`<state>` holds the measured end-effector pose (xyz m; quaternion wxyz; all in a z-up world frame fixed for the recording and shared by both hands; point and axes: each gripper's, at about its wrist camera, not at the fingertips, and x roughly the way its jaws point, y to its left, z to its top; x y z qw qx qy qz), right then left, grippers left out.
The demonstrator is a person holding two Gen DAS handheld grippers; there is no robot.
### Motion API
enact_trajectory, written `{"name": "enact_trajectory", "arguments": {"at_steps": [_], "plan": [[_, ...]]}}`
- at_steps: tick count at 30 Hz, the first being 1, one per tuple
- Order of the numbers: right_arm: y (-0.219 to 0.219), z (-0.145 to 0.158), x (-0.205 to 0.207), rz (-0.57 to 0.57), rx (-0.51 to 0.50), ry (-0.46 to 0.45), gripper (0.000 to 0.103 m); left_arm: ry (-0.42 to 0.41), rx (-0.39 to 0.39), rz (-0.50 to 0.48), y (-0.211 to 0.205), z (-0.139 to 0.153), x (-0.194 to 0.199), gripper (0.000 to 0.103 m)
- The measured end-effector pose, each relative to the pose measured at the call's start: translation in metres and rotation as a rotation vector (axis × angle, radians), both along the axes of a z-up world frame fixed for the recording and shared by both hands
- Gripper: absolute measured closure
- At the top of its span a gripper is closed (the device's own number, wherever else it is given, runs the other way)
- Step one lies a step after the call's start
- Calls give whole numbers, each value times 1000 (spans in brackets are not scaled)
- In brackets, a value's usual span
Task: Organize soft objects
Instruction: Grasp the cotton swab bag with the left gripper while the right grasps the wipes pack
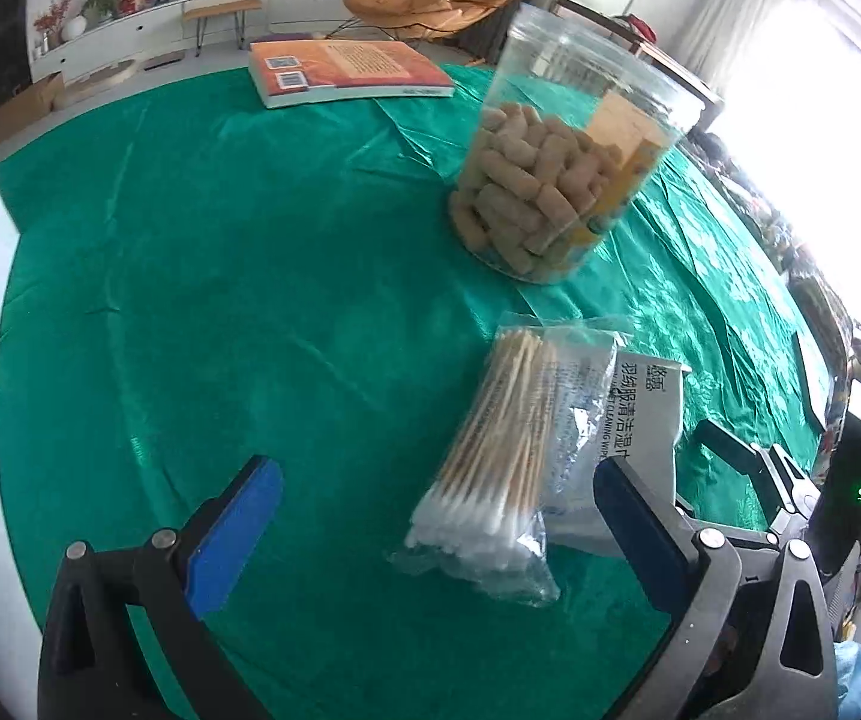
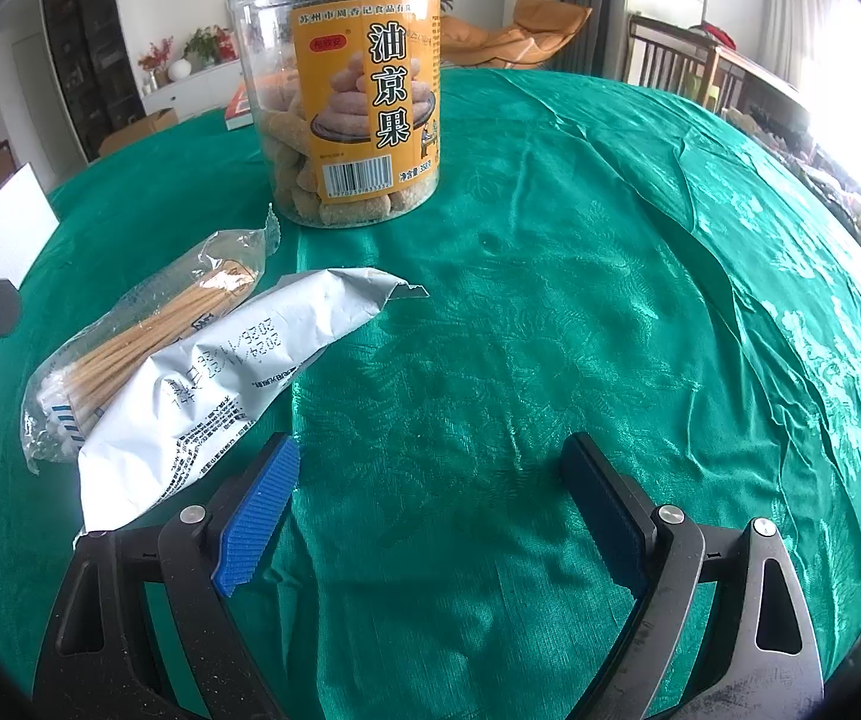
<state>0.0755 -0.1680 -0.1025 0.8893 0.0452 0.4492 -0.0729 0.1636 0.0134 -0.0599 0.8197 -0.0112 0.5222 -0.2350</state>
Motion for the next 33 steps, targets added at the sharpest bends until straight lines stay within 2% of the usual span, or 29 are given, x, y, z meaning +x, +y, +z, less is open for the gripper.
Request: {"name": "enact_trajectory", "arguments": {"at_steps": [3,4,6,8,9,10,12,16,18,20,21,22,23,24,26,27,28,30,32,33], "plan": [[-2,1,-3,-17,0,0,13,-5,64,-26,-23,-16,5,0],[-4,0,-6,-29,-6,4,13,-29,129,2,-29,-22,8,0],[-7,0,-12,-66,-15,10,13,-81,230,108,-25,-26,13,0],[-12,1,-17,-93,3,4,13,-131,344,306,-6,-24,20,0],[-15,2,-18,-105,12,1,13,-142,355,366,4,-23,21,1],[-18,2,-19,-117,20,-3,13,-140,331,393,14,-22,21,1],[-22,2,-18,-138,25,-3,13,-110,267,377,26,-23,18,1],[-36,9,-28,-198,90,-30,13,-153,320,286,22,-22,3,1],[-51,20,-41,-222,202,-114,13,-187,340,259,19,-17,-5,0],[-52,27,-49,-145,388,-178,12,-222,347,243,17,-7,-11,0],[-46,26,-47,-89,445,-161,12,-233,344,245,18,-2,-13,0],[-34,22,-40,-29,465,-106,12,-238,338,253,20,2,-14,0],[-18,15,-33,38,449,-39,13,-236,322,264,24,7,-16,0],[1,8,-28,97,384,19,11,-232,305,269,28,12,-17,0],[34,11,-19,173,92,45,13,-228,267,277,35,22,-19,0],[37,11,-13,185,36,48,14,-230,261,279,38,27,-21,0],[28,11,-5,170,26,40,15,-232,259,278,40,30,-23,0],[-17,7,17,16,13,58,15,-232,249,278,43,37,-24,0],[-79,1,43,-157,-7,98,15,-216,227,265,44,40,-25,0],[-102,2,51,-191,2,96,15,-200,221,251,43,41,-25,0]]}}
